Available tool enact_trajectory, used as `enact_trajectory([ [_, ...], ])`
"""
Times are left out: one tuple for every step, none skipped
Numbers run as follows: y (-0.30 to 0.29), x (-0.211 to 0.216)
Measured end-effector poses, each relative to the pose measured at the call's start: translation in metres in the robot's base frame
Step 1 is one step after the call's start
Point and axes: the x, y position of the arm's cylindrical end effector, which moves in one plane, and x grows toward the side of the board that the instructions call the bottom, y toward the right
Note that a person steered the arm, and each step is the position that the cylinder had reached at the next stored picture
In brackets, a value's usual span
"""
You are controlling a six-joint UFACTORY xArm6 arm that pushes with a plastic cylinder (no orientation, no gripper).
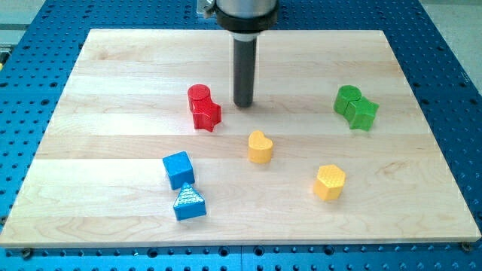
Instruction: Push the yellow heart close to the red star
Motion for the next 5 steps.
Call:
enact_trajectory([
  [-0.067,0.000],
  [-0.126,0.016],
  [-0.122,0.008],
  [-0.020,-0.004],
  [0.080,0.003],
])
